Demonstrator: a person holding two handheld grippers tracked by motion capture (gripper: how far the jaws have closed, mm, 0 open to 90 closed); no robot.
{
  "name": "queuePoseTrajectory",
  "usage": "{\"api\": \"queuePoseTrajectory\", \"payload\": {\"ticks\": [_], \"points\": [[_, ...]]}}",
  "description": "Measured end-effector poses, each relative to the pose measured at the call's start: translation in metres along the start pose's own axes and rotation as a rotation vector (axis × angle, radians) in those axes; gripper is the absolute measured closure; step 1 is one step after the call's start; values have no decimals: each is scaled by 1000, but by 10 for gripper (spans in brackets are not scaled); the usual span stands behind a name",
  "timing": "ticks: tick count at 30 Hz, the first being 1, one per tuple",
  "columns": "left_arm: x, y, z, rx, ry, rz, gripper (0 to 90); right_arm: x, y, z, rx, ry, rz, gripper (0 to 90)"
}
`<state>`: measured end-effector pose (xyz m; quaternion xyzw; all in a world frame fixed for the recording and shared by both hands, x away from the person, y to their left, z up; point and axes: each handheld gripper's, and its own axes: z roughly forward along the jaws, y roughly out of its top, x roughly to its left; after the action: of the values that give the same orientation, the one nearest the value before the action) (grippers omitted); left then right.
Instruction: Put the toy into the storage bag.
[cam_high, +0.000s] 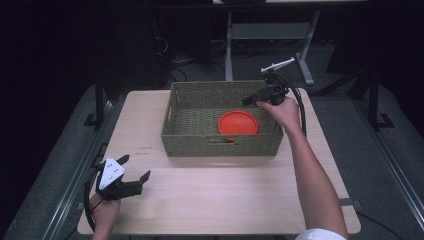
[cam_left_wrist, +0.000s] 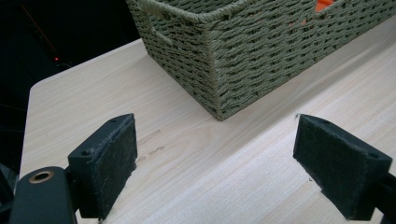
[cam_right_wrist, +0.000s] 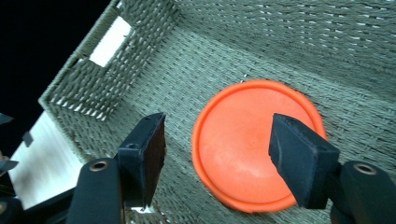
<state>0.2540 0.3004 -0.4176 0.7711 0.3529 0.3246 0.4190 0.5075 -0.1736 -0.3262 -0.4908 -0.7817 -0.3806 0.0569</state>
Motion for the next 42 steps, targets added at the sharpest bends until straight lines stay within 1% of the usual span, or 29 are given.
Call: {"api": "queuePoseTrajectory", "payload": {"ticks": [1, 4, 5, 8, 14, 18, 20, 23, 28, 29, 32, 33, 38, 39, 40, 41, 42], "points": [[0, 0, 0, 0, 0, 0, 130, 0, -1, -2, -1, 10, 3, 344], [0, 0, 0, -1, 1, 0, 130, 0, -3, -4, -3, 10, 4, 337], [0, 0, 0, 1, 1, 0, 130, -1, -5, -6, -9, 17, 4, 335], [-1, 0, 0, -6, -1, -7, 130, -1, -6, -8, -9, 19, 4, 327], [0, 0, 0, -3, 0, -4, 129, 0, -10, -12, -6, 32, -1, 314], [0, 0, 0, -1, 0, -1, 130, 3, -11, -15, -5, 35, -12, 310], [0, 0, 0, 0, 0, 0, 130, 5, -12, -16, -8, 44, -12, 308], [0, 0, 0, 0, 0, -1, 130, 9, -13, -18, 0, 47, -22, 304], [-1, 0, 0, -2, 0, -3, 130, 12, -15, -21, -8, 52, -39, 303], [-1, 0, 0, -6, -1, -5, 130, 13, -17, -22, -5, 61, -41, 302], [-1, 0, 1, -6, -1, -7, 130, 14, -19, -23, -3, 66, -42, 299], [-1, 0, 1, -5, -2, -6, 130, 14, -21, -24, -4, 72, -50, 296], [-2, 0, 1, -7, -1, -4, 130, 15, -26, -27, -3, 79, -55, 291], [-1, 0, 1, -7, -1, -5, 130, 16, -28, -28, 8, 79, -54, 281], [-1, 0, 1, -6, -1, -7, 130, 16, -28, -28, 8, 79, -54, 281], [-1, 0, 1, -5, -1, -7, 130, 16, -29, -28, 11, 81, -64, 280], [-1, 0, 0, -6, -1, -7, 130, 17, -30, -29, 10, 83, -59, 281]]}}
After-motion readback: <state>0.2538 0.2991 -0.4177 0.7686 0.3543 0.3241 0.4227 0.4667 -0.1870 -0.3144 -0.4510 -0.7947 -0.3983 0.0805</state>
